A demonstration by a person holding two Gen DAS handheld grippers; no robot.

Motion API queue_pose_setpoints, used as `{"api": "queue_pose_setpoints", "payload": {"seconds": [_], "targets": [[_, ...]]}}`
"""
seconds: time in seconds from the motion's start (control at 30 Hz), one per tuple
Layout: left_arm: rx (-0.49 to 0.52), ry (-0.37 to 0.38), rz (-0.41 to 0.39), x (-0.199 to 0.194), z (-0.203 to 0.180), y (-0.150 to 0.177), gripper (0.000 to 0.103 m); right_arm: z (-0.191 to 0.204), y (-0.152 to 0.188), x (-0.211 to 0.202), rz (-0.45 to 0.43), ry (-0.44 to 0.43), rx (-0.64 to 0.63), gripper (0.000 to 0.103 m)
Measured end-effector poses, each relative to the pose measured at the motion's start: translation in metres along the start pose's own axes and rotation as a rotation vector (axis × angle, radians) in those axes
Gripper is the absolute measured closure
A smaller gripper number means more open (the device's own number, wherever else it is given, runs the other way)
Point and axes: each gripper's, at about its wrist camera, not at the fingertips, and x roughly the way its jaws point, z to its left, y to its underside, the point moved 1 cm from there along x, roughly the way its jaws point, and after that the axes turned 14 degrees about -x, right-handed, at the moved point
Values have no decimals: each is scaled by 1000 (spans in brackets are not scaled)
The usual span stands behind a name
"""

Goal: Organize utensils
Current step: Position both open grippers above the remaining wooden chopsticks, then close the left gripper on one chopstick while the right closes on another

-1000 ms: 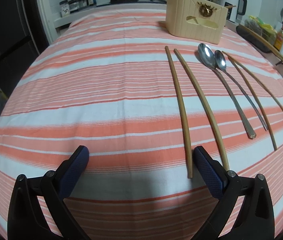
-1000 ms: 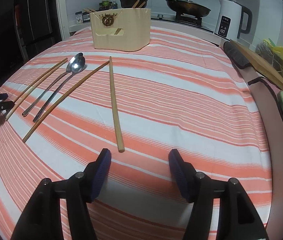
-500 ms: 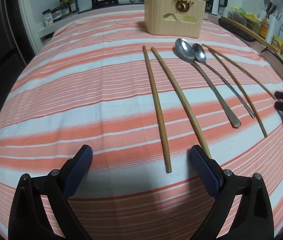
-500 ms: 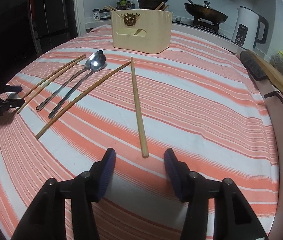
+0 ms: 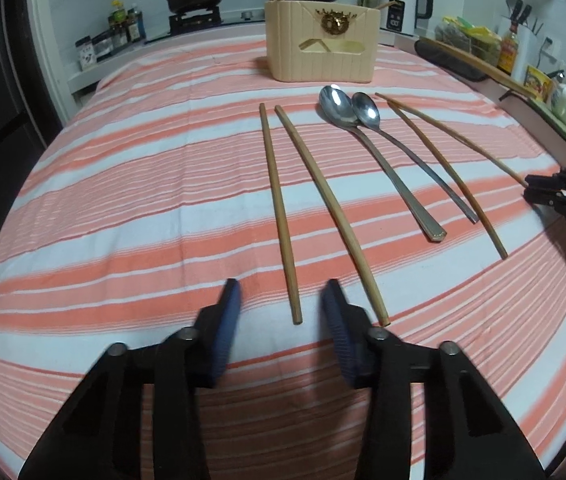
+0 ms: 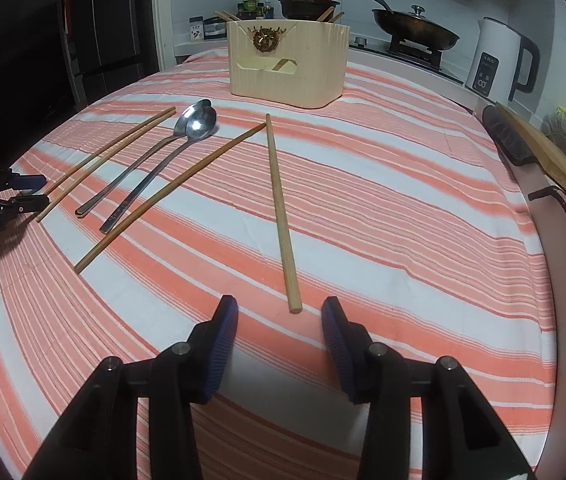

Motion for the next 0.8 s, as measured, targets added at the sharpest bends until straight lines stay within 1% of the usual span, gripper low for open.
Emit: {"api": "queue_pose_setpoints", "payload": {"seconds": [0.03, 0.07, 0.1, 0.2, 0.3, 0.37, 0.43, 0.47, 0.5, 0.53, 0.57, 0.6, 0.63, 0.7, 0.8], "targets": [[-1, -7, -3, 1, 0, -2, 92, 1, -1, 0, 2, 7, 3, 83], [-8, -11, -4, 3, 1, -5, 97, 1, -3, 2, 6, 14, 6, 92], [-23, -15, -4, 6, 3, -8, 98, 2, -4, 3, 7, 19, 13, 96], [-75, -55, -10, 15, 12, -22, 99, 0, -9, 6, 18, 52, 41, 96], [-123, -113, -29, 24, 25, -35, 99, -5, -12, 10, 37, 118, 87, 96], [-146, -121, -31, 28, 33, -41, 98, -11, -12, 12, 51, 158, 119, 96], [-141, -110, -29, 29, 35, -41, 95, -13, -11, 12, 49, 156, 130, 96], [-125, -104, -29, 27, 35, -40, 85, -14, -10, 12, 44, 143, 132, 95], [-107, -111, -29, 26, 35, -38, 73, -14, -10, 11, 37, 129, 130, 95], [-94, -146, -33, 24, 37, -35, 34, -15, -9, 11, 32, 112, 126, 94], [-91, -167, -36, 22, 39, -33, 6, -14, -8, 10, 28, 98, 119, 89], [-95, -143, -29, 20, 42, -30, 5, -14, -7, 9, 27, 91, 109, 80], [-100, -106, -15, 17, 45, -28, 8, -13, -6, 8, 28, 89, 97, 76], [-107, -75, 17, 17, 49, -22, 9, -12, -4, 7, 26, 80, 84, 74], [-88, -57, 26, 18, 45, -21, 10, -12, -4, 7, 24, 75, 82, 74]]}}
